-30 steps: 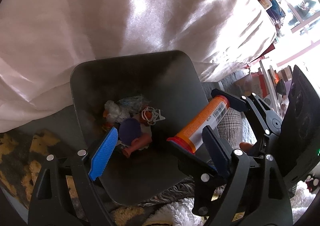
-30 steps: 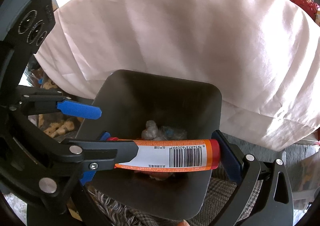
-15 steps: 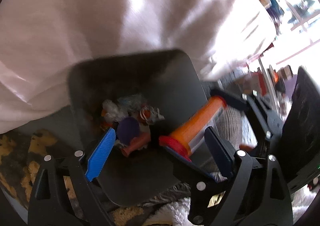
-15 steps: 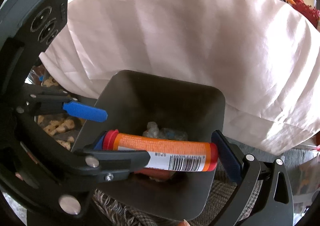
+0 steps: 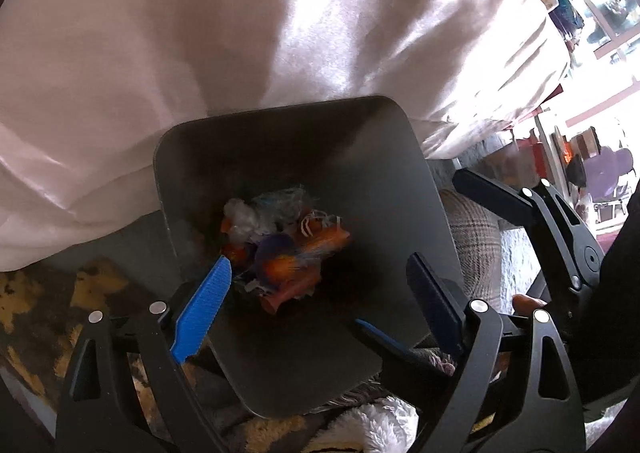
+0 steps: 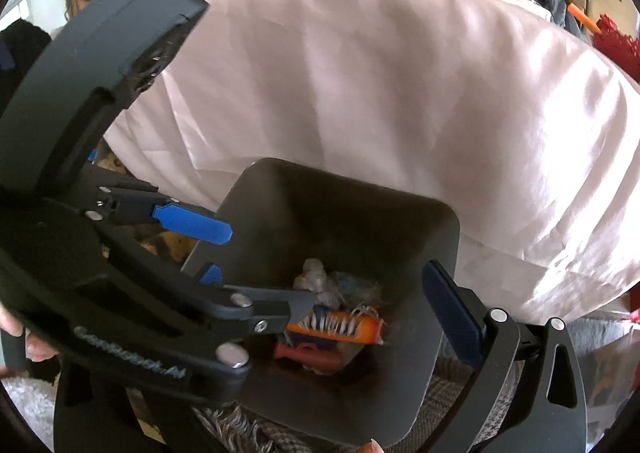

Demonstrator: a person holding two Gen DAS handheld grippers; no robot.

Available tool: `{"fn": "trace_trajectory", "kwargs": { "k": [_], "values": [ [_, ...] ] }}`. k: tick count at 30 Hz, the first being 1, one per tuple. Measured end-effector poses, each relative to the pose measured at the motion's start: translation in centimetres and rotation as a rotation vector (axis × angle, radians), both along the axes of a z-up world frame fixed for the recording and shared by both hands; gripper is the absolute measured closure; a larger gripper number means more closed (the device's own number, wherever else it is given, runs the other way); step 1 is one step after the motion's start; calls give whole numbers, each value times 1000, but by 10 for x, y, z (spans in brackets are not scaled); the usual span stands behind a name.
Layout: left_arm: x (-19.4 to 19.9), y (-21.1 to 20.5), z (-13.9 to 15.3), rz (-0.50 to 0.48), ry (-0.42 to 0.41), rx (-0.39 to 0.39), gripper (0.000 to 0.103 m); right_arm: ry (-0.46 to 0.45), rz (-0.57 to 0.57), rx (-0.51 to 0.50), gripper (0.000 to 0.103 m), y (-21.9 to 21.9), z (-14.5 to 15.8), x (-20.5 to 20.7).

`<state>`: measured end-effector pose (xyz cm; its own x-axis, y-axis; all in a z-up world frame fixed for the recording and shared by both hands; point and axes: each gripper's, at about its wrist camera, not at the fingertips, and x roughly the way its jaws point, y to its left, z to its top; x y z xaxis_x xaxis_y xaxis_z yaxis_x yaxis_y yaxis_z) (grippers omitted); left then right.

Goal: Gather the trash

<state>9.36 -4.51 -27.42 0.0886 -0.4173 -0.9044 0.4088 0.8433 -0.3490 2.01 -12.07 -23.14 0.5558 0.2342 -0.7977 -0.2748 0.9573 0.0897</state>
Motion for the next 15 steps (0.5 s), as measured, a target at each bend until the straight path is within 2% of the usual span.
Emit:
{"fn": "trace_trajectory", "kwargs": {
  "k": [8,15],
  "values": [
    [8,22,21,79,-50,-33,19,17,-21,-13,3,-7,-5,-2],
    [-6,48,57,176,-183,-27,17,-1,-79,-46,3,-22,6,-6]
  ]
}}
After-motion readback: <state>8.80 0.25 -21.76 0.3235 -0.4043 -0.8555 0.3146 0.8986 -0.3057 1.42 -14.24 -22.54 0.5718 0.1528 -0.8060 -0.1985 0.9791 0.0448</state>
